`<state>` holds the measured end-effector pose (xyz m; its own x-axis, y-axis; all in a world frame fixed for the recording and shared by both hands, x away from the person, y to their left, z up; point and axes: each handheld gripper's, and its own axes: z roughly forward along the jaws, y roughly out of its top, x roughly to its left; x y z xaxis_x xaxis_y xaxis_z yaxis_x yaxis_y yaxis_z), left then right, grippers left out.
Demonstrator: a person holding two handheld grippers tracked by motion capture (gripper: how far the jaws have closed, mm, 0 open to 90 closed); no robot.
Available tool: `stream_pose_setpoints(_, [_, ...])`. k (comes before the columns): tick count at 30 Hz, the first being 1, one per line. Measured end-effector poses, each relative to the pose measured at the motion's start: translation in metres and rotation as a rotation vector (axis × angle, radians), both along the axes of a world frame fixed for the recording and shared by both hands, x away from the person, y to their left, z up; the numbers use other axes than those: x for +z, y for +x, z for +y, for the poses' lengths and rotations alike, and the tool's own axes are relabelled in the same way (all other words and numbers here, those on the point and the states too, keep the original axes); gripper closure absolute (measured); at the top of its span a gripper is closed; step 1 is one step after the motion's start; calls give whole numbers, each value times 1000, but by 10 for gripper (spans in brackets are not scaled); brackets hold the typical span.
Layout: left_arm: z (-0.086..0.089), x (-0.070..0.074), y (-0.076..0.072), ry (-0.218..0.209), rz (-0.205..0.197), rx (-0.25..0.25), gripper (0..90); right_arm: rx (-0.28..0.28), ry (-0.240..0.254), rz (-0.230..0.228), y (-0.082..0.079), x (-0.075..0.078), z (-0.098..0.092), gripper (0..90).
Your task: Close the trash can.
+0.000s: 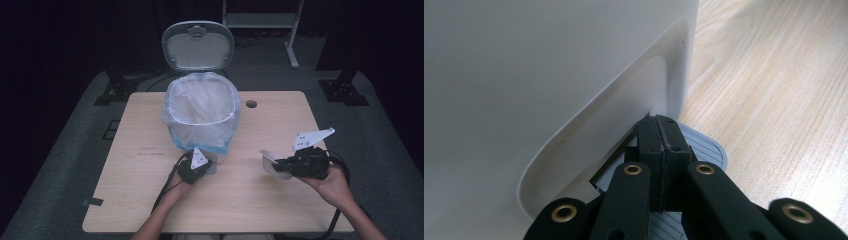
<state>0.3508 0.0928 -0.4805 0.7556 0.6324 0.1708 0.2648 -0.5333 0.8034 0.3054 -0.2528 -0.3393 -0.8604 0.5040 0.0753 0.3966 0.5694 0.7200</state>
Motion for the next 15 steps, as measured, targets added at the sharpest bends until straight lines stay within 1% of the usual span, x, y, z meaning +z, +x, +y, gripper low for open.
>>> stream_pose_setpoints(1, [0, 0, 0, -2, 0, 1, 900, 3, 3, 4, 2, 4, -1, 831])
stream_pose_setpoints(6, [0, 0, 0, 0, -2, 0, 900, -2, 22, 8, 7, 11, -3, 830])
stream_pose_setpoints(9, [0, 0, 0, -3, 0, 1, 900, -4, 22, 6, 8, 15, -3, 831])
stream_pose_setpoints(10, [0, 0, 0, 0, -2, 0, 900, -6, 23, 4, 9, 19, -3, 830])
stream_pose_setpoints(12, [0, 0, 0, -1, -1, 0, 900, -5, 27, 2, 10, 21, -3, 830])
stream_pose_setpoints(15, [0, 0, 0, -2, -2, 0, 900, -5, 25, 0, 12, 29, -3, 830])
